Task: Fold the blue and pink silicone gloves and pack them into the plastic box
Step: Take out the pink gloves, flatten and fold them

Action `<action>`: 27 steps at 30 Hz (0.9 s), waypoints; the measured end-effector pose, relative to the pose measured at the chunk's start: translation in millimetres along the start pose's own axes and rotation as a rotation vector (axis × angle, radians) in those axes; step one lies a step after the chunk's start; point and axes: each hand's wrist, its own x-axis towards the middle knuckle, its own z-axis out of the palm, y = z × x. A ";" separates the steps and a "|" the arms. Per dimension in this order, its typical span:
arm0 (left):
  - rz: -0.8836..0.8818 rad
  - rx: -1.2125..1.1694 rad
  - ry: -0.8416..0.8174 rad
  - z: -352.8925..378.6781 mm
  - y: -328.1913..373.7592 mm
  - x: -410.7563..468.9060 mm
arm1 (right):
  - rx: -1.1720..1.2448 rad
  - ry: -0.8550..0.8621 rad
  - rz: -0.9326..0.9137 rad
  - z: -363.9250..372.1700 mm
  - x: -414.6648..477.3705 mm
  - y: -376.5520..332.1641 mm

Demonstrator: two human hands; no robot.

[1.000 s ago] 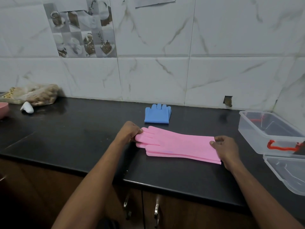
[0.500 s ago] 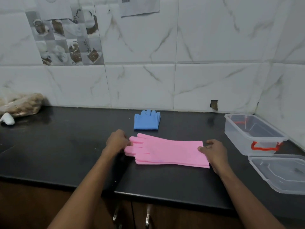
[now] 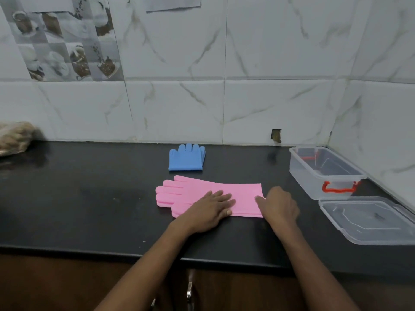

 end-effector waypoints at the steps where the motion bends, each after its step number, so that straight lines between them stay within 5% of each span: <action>1: 0.009 0.003 -0.006 2.6 -1.9 -1.3 | -0.022 -0.032 0.000 -0.9 -1.7 -5.1; 10: 0.026 0.048 0.015 10.5 -4.1 -1.9 | 0.021 -0.169 0.097 0.3 -1.3 -25.1; 13: 0.001 -0.002 0.032 9.8 -0.9 -3.3 | 0.332 -0.159 0.109 1.3 -0.7 -26.8; 16: -0.072 -0.396 0.122 0.4 1.9 -8.2 | 0.607 -0.133 0.169 -2.9 -2.2 -25.8; 21: -0.454 -1.359 0.487 -43.4 -16.5 -5.8 | 0.332 0.097 -0.113 -11.9 -9.6 -57.7; 24: -0.629 -1.605 0.323 -71.9 -45.1 -8.2 | 0.183 0.131 -0.374 -8.9 -31.2 -99.0; 27: -0.716 -1.544 0.182 -79.9 -57.7 -11.7 | -0.037 0.027 -0.568 14.0 -61.3 -126.8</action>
